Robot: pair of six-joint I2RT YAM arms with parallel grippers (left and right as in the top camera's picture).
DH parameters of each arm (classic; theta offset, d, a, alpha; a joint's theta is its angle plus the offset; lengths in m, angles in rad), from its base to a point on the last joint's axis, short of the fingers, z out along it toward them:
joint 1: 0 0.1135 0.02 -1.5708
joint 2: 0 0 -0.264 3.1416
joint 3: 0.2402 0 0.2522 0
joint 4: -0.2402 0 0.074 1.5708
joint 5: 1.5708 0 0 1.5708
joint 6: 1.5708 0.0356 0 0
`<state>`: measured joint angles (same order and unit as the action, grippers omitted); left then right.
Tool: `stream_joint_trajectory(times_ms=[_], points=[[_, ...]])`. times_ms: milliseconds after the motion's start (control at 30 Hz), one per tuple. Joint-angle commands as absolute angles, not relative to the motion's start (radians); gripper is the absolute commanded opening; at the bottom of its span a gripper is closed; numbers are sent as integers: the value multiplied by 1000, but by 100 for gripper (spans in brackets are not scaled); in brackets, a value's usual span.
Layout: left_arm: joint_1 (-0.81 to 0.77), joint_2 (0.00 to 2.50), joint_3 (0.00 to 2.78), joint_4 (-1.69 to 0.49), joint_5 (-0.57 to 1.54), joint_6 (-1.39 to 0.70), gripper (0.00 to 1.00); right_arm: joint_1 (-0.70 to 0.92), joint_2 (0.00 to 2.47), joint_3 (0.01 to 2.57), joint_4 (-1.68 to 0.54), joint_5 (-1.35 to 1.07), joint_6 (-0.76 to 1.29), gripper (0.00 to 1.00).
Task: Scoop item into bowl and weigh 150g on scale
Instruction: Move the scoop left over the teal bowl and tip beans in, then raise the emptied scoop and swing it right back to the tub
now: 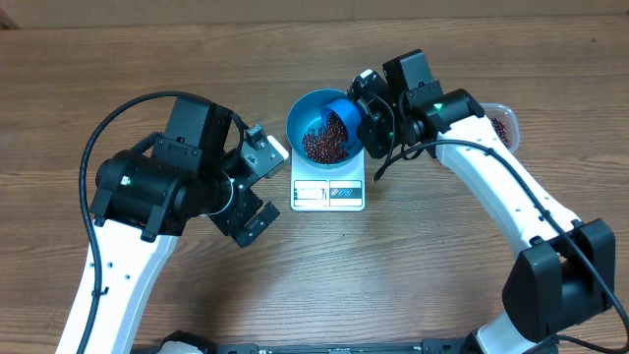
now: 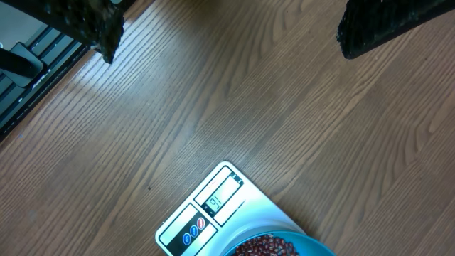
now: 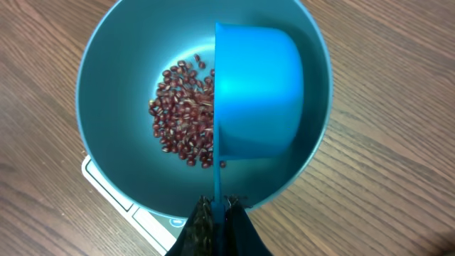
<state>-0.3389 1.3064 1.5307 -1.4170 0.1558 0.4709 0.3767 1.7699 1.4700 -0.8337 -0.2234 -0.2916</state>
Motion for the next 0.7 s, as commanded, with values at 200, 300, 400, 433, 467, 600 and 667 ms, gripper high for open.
stream_joint_trajectory(times_ms=[200, 300, 400, 433, 467, 600, 667], points=[[-341, 1296, 1552, -1416, 157, 471, 100, 384, 1679, 1507, -816, -194, -288, 4], [-341, 1296, 1552, -1416, 157, 471, 100, 387, 1659, 1507, -811, -192, -288, 4], [-341, 1296, 1552, -1416, 157, 471, 100, 396, 1650, 1507, -813, -158, -288, 4], [-341, 1296, 1552, -1416, 157, 471, 99, 400, 1649, 1507, -813, -138, -288, 4], [-341, 1296, 1552, -1416, 157, 471, 100, 406, 1649, 1507, -813, -115, -288, 4], [-341, 1296, 1552, -1416, 157, 471, 100, 432, 1649, 1507, -817, -96, -289, 4], [-341, 1296, 1552, -1416, 157, 471, 99, 448, 1649, 1507, -821, -73, -288, 4]])
